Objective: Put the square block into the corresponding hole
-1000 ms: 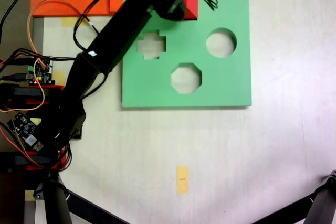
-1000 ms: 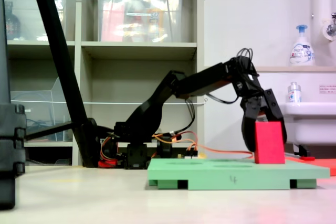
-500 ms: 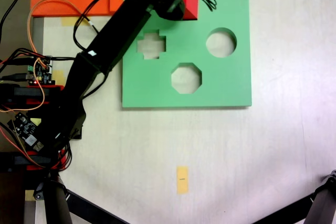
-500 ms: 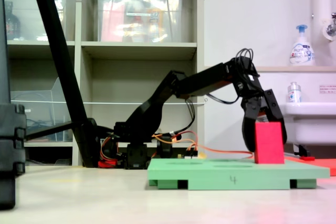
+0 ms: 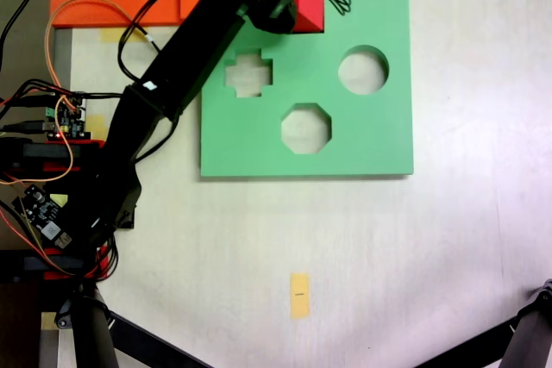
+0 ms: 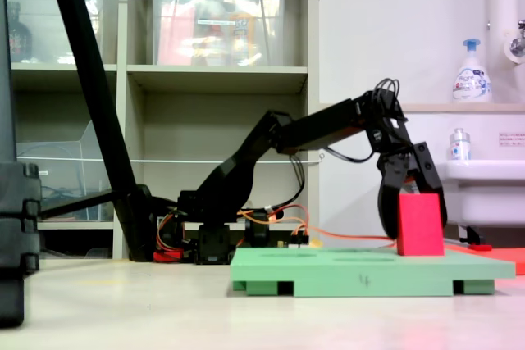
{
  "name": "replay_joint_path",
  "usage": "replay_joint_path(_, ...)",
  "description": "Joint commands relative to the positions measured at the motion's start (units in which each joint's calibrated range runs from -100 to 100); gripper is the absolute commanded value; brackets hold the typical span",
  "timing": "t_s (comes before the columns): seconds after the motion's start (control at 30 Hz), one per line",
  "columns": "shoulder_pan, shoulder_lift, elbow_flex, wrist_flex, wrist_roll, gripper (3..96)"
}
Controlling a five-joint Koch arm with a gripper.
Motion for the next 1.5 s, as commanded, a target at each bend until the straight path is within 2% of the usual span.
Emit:
replay_joint_path(0.03, -0.34, 3.27, 1.46, 3.77, 0.93, 36.0)
replay_joint_path(0.23, -1.32, 7.88, 1.46, 10.13, 0.83, 47.0)
replay_joint_path(0.37, -1.86, 9.56, 1.46, 12.15, 0.83, 59.2)
replay_joint_path(0.53, -2.05, 9.97, 1.86, 12.15, 0.73, 77.4)
replay_joint_path(0.67, -1.9, 9.56, 5.95, 12.15, -1.03, 95.8)
replay_joint_path(0.93, -2.64, -20.61, 5.95, -4.13, -12.36, 95.6)
replay_joint_path(1.17, -9.33, -54.97, 5.65, -10.87, -41.9, 93.0)
replay_joint_path(1.3, -16.85, -66.28, 5.85, -10.87, -46.69, 78.3)
replay_joint_path(1.37, -23.15, -70.05, 5.85, -10.0, -54.21, 67.5)
replay_joint_path(1.43, -28.23, -69.63, 5.75, -1.91, -55.63, 60.1)
replay_joint_path(1.5, -31.26, -66.84, 5.35, 3.96, -57.0, 57.4)
